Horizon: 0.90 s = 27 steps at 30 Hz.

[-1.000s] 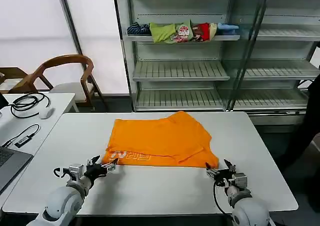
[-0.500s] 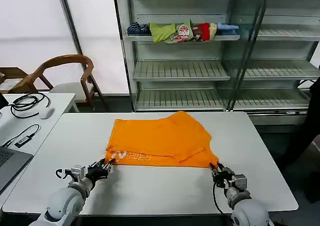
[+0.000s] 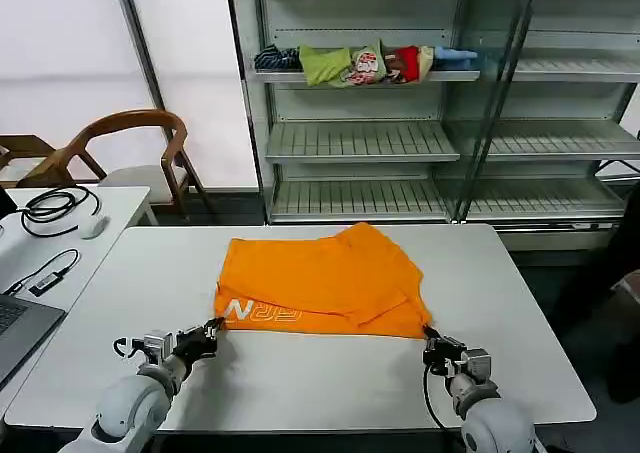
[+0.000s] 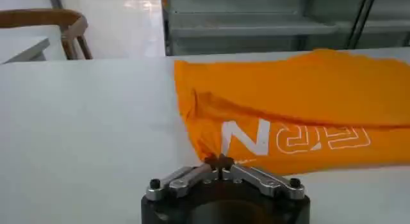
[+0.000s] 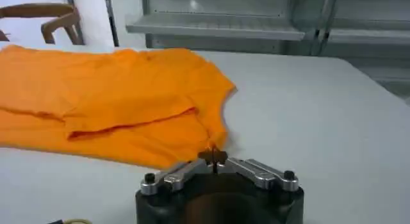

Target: Fold and organize the clothes.

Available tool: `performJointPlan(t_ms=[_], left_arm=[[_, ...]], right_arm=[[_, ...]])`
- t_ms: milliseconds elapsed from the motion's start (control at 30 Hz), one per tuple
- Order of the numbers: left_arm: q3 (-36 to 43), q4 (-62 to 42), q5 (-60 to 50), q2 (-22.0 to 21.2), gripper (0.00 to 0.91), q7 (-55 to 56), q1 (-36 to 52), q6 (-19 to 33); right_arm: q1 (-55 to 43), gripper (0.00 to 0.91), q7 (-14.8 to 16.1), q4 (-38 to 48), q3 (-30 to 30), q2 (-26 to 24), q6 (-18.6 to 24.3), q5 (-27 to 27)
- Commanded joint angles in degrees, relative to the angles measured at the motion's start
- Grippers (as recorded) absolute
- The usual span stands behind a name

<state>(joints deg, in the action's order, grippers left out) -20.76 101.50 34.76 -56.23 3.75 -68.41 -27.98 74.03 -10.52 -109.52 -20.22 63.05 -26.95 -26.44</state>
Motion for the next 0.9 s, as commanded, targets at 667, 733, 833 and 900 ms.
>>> performJointPlan(t_ms=[667,733,833,900], left_arm=[[-7.54,13.9,-0.35,1.41,0.02,-1.7,-17.46,1.61],[-7.64,13.44,-0.32,1.66,0.02,-1.77,-16.53,1.61],[-7.69,12.49,-0.17,2.09,0.02,-2.11,-15.2,1.61],[-7.53,11.75,-0.14,2.38,0.02,-2.19,-14.35,1.61]], right_arm=[[13.4,0.0,2.72,-8.56,-6.23,-3.1,5.13,5.05],[12.74,0.252,2.71,-9.01,-6.92,-3.68,5.02,4.0],[11.63,0.907,2.22,-9.29,-7.24,-4.13,4.55,3.71],[9.43,0.907,1.67,-8.03,-7.19,-3.83,4.15,2.87]])
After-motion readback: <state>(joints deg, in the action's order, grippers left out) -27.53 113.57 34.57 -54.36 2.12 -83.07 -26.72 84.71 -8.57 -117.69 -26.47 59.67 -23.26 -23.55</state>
